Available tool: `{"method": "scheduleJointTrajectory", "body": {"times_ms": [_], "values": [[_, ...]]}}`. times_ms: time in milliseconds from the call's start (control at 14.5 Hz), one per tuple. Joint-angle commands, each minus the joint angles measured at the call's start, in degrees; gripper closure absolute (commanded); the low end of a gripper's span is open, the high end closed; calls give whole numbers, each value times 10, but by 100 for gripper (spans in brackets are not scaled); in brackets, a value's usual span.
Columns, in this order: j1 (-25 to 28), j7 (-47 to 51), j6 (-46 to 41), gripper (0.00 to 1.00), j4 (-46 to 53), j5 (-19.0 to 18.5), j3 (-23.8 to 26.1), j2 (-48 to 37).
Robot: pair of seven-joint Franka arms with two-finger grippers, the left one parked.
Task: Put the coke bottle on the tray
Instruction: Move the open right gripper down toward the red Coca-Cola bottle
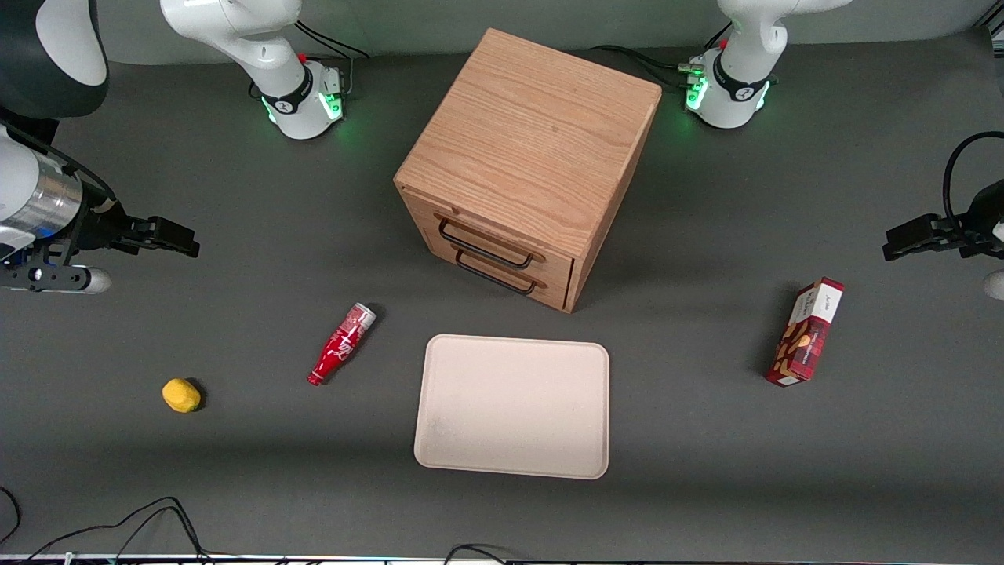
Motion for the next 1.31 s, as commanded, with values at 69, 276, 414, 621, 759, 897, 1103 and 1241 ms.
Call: {"method": "scheduleJointTrajectory", "body": {"times_ms": [69, 276, 414, 621, 759, 897, 1103, 1241], "values": [[-10, 4, -12, 0, 23, -9, 12, 8], [-1, 24, -18, 0, 44, -11, 12, 29], [2, 88, -17, 0, 59, -5, 13, 56], [15, 145, 0, 0, 66, -3, 41, 107], [40, 200, 39, 0, 65, -4, 45, 141], [54, 235, 68, 0, 57, -4, 46, 176], [55, 306, 138, 0, -2, -4, 56, 186], [55, 330, 220, 0, -78, -8, 58, 175]]}}
